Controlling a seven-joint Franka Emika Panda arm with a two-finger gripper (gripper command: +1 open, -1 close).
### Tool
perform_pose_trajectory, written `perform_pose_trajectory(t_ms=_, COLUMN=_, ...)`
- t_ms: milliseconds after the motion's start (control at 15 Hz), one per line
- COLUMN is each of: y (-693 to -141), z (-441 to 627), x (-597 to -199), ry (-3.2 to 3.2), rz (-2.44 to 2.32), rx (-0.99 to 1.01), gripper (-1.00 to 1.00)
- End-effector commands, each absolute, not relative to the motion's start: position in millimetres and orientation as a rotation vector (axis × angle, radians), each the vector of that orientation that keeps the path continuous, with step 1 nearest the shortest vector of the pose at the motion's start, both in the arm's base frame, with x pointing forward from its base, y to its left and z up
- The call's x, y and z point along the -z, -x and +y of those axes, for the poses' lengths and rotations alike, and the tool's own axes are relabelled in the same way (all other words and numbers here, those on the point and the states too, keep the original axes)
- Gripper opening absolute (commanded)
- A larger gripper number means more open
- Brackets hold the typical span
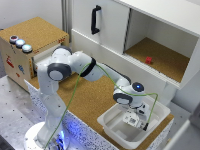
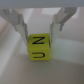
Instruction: Grasp the yellow block
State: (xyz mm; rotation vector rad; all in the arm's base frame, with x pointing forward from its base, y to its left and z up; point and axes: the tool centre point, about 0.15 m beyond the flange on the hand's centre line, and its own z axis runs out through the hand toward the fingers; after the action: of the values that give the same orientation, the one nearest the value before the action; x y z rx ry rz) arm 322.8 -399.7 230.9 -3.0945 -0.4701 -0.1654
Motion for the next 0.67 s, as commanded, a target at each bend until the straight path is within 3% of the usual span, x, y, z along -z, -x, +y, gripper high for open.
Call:
perform_pose_trajectory(t_ms=0, y=-293, z=-356, x=-239, ry=3.171, rz=-0.598, rx=0.223, gripper=-1.0)
perform_pose_trajectory(t_ms=200, y=-293, z=-358, x=-252, ry=3.182, rz=-0.602, rx=0.274, gripper=-1.0)
perform_pose_trajectory(t_ms=600, y=-311, z=-357, x=-319, ry=3.234, rz=-0.621, rx=0.514, gripper=-1.0)
